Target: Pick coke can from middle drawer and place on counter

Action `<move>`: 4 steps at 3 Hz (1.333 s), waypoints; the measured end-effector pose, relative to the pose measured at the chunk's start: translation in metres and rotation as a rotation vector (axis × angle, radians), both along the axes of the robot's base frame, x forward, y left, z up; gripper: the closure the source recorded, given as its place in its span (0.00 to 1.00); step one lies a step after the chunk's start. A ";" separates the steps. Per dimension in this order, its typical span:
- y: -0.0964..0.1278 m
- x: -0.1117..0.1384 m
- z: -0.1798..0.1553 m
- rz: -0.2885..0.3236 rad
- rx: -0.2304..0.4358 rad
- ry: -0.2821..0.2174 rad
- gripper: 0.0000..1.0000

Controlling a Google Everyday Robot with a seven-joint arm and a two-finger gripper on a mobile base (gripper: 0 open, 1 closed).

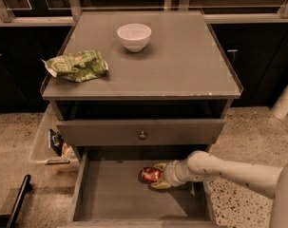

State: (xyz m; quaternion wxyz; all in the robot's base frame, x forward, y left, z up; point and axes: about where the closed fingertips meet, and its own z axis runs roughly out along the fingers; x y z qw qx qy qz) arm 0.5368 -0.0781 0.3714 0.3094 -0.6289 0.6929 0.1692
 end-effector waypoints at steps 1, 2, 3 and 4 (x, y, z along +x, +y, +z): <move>0.000 0.000 0.000 0.000 0.001 0.001 0.87; -0.003 -0.012 0.012 0.000 0.017 0.015 1.00; -0.007 -0.027 0.037 0.011 0.041 0.003 1.00; -0.014 -0.043 0.071 0.027 0.061 -0.021 1.00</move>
Offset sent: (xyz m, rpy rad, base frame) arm -0.0260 -0.0107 0.0295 0.0368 0.0300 -0.0063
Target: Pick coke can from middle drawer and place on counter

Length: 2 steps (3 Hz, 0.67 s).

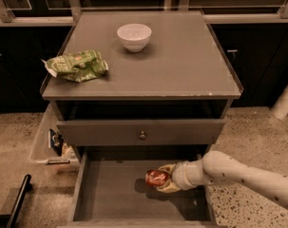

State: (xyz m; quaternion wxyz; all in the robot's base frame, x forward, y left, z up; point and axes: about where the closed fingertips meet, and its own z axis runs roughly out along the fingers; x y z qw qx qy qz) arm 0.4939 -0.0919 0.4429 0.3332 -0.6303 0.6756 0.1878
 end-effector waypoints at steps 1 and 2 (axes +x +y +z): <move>-0.009 -0.011 0.044 -0.002 -0.016 -0.043 1.00; -0.018 -0.009 0.091 -0.002 -0.056 -0.086 1.00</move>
Offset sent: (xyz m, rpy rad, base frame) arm -0.0038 -0.0328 0.1543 -0.1121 -0.1464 -0.0085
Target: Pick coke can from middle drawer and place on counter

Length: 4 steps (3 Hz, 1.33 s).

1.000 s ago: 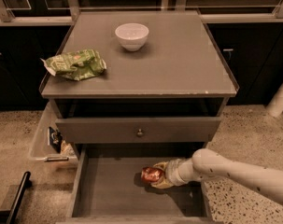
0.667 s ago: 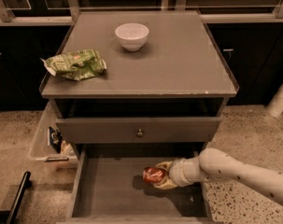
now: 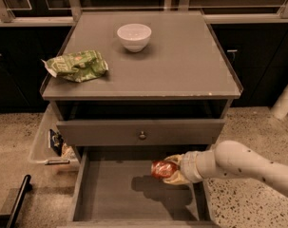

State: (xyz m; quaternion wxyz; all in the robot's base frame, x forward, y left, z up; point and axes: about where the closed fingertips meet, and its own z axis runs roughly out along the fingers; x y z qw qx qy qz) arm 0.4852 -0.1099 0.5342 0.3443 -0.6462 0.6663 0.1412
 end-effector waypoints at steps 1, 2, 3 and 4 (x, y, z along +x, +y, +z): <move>-0.017 0.007 0.062 -0.018 -0.015 -0.041 1.00; -0.017 0.007 0.062 -0.018 -0.015 -0.041 1.00; -0.016 0.000 0.090 -0.012 -0.024 -0.101 1.00; -0.015 -0.003 0.154 -0.002 -0.052 -0.211 1.00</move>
Offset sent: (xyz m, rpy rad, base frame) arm 0.0067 -0.0149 0.0502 -0.0096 -0.0340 -0.0197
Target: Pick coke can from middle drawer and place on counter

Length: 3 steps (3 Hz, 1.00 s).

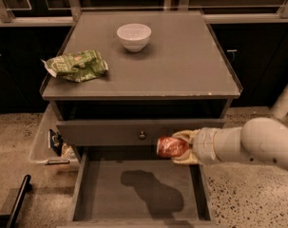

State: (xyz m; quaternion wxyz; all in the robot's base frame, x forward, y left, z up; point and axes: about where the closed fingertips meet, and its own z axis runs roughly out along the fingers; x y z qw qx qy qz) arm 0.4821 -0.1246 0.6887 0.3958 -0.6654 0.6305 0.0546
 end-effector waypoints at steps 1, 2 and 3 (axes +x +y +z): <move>-0.003 0.007 0.076 0.010 -0.018 -0.086 1.00; -0.004 0.016 0.151 0.041 -0.021 -0.163 1.00; 0.001 0.033 0.218 0.092 0.002 -0.244 1.00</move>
Offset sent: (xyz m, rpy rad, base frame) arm 0.0287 -0.0090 0.2463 -0.0223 -0.2586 0.0717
